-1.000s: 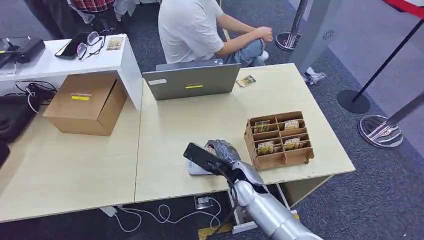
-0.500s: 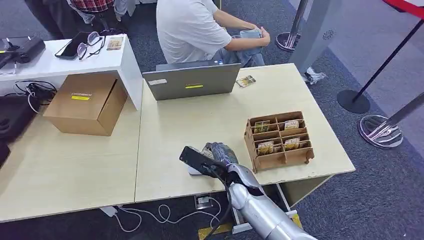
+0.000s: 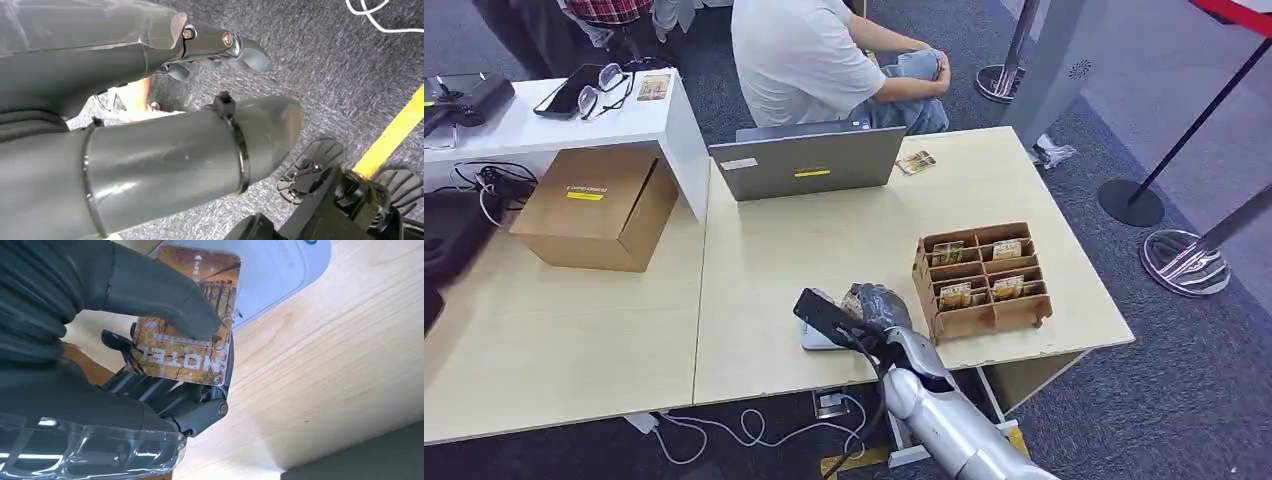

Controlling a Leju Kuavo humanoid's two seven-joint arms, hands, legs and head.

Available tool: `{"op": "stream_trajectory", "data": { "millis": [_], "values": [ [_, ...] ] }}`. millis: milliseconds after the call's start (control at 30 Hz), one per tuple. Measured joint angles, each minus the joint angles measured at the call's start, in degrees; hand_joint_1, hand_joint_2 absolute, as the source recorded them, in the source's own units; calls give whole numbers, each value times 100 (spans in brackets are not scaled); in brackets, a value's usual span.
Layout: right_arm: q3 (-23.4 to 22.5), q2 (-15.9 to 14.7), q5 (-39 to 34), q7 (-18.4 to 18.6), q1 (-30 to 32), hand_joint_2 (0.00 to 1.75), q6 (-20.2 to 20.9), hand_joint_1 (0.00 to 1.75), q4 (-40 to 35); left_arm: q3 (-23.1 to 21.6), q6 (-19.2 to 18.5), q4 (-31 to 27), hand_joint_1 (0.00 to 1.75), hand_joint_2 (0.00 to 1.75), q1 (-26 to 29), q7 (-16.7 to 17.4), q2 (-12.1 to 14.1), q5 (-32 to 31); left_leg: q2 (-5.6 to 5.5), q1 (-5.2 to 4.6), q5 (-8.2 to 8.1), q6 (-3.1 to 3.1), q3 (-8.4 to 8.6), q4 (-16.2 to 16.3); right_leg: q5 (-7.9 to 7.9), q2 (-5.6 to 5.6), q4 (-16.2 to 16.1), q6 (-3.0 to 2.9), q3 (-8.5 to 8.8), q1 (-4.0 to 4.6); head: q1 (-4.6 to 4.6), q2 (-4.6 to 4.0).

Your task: Pass the card to the sensor for recognition and then transmit it.

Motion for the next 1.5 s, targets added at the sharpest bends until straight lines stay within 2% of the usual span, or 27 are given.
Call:
{"op": "stream_trajectory", "data": {
  "millis": [533, 1500],
  "values": [
    [-227, 13, 197, 79, 1, 175, -66, 175, 155, 0, 24, 0, 0, 0, -50, -2, -31, -105, 1, 0, 0, 0, 1, 0, 0, 0, 0, 0, 0, 0, 0, 0],
    [-194, 175, 391, -79, 23, 175, 48, 175, 190, 0, 44, 0, 0, 0, -87, -20, -76, -164, 2, 0, 0, 0, 1, 0, 1, 1, 0, -1, 0, 0, 0, 0]
  ]
}}
